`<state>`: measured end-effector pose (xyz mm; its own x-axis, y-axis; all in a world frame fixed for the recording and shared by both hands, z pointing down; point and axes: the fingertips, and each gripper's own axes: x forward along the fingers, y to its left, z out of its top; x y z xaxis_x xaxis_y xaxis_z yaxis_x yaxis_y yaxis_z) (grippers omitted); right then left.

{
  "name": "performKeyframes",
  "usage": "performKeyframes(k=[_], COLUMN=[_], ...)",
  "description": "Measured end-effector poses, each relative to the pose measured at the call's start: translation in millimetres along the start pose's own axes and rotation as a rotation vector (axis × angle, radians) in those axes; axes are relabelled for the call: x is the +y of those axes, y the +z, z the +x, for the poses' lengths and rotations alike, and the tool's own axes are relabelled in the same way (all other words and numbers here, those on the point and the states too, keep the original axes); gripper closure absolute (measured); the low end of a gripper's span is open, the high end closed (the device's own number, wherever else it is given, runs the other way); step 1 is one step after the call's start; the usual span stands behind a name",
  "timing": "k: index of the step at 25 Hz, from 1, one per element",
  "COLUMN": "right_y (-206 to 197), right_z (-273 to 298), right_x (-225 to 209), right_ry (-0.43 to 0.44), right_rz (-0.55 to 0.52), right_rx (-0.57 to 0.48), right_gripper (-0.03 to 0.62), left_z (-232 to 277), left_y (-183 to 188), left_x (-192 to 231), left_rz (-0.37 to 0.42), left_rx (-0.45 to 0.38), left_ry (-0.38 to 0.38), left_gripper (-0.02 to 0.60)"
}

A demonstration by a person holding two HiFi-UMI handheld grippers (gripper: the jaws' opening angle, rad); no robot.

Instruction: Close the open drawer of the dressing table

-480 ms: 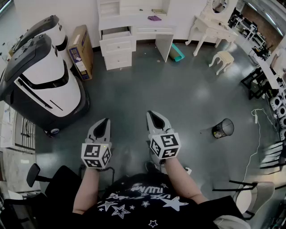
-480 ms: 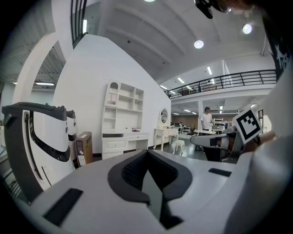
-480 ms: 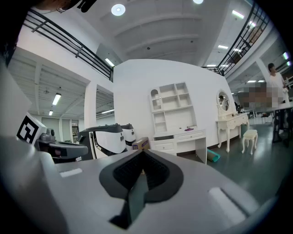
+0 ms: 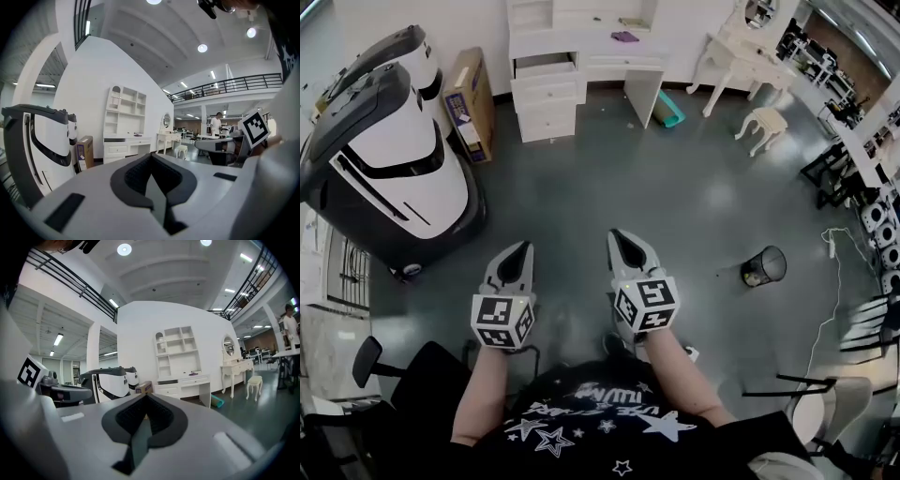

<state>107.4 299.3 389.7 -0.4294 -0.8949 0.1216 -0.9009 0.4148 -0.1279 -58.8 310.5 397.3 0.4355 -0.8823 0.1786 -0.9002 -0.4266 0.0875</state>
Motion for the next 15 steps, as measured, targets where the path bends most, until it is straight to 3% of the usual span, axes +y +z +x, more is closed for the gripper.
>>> performKeyframes(k=[10, 15], right_y=[3, -2], right_z=[-10, -8], right_x=[4, -17], right_ry=[0.054, 0.067], right_rz=[0.055, 0.073], right_rx=[-0.051, -0.021], right_gripper=[0.592, 0.591], left_z=[-2, 13], left_y=[-11, -18], left_x=[-2, -8], left_rz=[-0.026, -0.041], left_rx=[0.005, 0.019], left_ry=[0.004, 0.026], left_gripper=[0.572, 0.572])
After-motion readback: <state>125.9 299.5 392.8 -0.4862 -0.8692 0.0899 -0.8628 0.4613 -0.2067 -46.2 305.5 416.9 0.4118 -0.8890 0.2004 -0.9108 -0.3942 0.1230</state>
